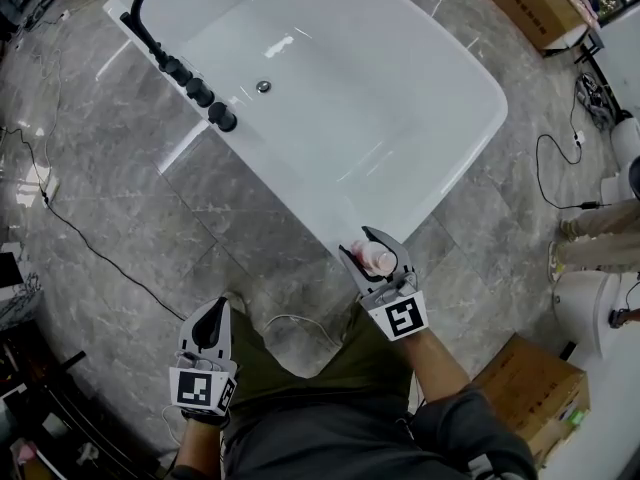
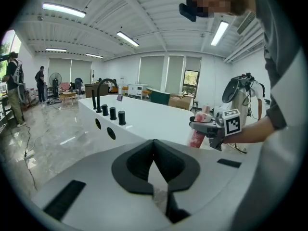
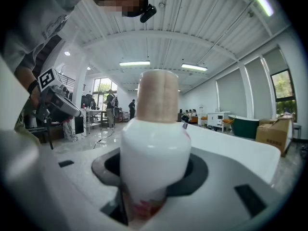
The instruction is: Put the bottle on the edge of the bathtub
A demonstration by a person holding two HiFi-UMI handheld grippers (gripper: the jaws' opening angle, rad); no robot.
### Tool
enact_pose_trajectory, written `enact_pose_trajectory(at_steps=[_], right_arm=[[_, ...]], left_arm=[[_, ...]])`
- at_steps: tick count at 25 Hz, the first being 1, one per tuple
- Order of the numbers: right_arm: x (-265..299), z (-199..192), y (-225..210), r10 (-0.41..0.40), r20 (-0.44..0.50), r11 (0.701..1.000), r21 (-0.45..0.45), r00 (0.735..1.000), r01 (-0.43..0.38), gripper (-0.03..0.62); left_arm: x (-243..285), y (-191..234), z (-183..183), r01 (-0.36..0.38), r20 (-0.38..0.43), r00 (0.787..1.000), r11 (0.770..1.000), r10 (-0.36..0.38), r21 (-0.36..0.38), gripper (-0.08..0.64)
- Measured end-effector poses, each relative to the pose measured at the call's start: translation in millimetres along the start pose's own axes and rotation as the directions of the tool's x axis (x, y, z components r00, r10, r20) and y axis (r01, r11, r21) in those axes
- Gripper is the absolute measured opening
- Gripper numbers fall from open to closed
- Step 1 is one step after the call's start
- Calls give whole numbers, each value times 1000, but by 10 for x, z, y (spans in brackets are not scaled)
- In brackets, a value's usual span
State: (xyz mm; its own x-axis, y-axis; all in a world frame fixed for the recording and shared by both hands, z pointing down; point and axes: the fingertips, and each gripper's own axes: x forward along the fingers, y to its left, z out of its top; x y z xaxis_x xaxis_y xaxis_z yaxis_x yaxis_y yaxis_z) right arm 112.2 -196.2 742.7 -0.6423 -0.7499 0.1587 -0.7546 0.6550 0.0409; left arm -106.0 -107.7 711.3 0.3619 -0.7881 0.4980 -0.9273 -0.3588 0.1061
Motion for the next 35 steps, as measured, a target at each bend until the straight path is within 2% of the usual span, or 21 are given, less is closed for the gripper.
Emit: enact_pose_trajectory(at_steps=[9, 17, 22, 29, 32, 35], right_arm=[[32, 4, 62, -9, 18, 999, -41, 1000, 9, 213], [33, -39, 94, 16, 12, 999, -33, 1000, -16, 232], [-95, -86, 96, 27, -124, 992, -119, 992, -42, 244], [-552, 422, 49, -37, -150, 996, -89, 988, 24, 246], [-806, 872, 5, -111, -109, 994, -13, 988, 110, 245], [-1058, 1341, -47, -192, -117, 981, 7, 974, 194, 245]], left_arm=[[88, 0, -4, 11, -7, 1000, 1000, -11, 0, 0], [90, 21, 17, 9, -14, 1000, 1000, -9, -2, 0], [64, -5, 140, 20, -19, 1000, 1000, -20, -1, 0], [-102, -115, 711, 61, 4, 998, 998, -61, 12, 0], [-187, -221, 1020, 94, 17, 995, 996, -94, 10, 0], [-278, -357, 1384, 137, 34, 990, 990, -138, 19, 0]])
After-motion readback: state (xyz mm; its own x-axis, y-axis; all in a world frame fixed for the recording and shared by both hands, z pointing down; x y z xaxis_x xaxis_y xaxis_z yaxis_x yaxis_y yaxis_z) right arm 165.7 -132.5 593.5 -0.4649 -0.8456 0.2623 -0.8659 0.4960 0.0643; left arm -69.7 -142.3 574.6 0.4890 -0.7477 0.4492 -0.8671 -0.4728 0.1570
